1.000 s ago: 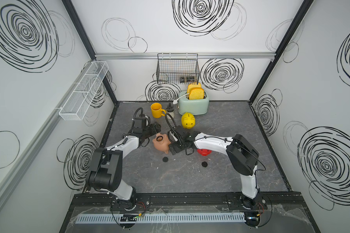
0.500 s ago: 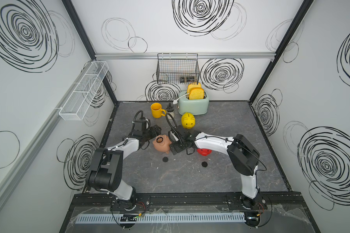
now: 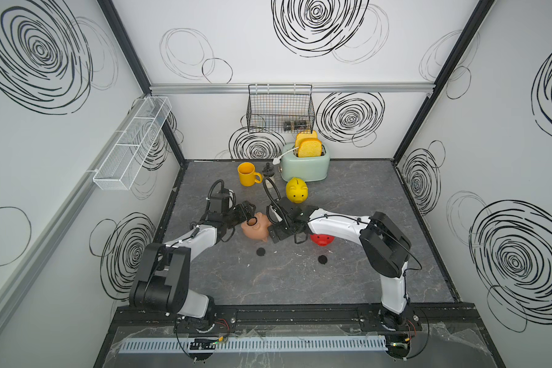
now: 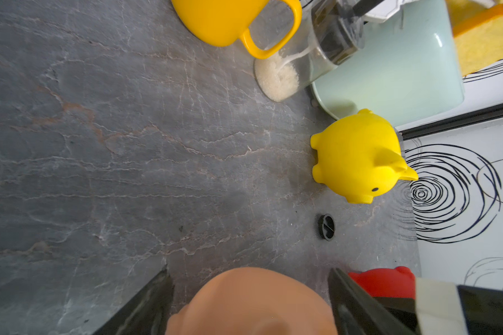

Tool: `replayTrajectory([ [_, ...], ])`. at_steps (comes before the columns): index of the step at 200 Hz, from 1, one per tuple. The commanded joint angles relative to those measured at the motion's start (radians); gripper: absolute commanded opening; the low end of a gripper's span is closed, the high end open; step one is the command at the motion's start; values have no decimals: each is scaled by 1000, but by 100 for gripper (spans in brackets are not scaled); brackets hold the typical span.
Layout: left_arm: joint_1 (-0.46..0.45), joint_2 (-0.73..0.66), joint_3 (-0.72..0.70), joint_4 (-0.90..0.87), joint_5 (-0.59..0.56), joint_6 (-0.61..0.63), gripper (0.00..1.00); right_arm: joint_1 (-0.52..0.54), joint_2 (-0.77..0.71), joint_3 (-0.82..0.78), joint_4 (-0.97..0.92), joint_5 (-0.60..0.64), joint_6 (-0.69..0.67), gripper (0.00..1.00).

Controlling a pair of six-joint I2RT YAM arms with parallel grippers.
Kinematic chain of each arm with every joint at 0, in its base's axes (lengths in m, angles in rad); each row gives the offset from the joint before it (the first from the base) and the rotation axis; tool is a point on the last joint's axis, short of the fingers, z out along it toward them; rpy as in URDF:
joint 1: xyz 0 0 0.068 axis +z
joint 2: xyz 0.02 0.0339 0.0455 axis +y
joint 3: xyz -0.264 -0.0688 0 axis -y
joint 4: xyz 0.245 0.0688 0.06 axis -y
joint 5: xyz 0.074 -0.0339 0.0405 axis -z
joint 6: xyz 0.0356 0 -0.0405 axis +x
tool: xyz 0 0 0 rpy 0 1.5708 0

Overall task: Close piggy banks
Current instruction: Adjust the piggy bank at the center of the board.

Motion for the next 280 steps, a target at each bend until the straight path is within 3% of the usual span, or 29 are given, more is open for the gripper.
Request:
replayTrajectory([
  [1,-2,-40,-20,39,27,-22,87,-9,-31,-10,34,1,22,96],
  [178,-108,-205,-146,-12,14,-29,88,-40,-45,-29,55,16,46,96],
  [280,-143,-391,-202,-130,-73,-21,94,-47,-49,-26,61,31,57,95],
])
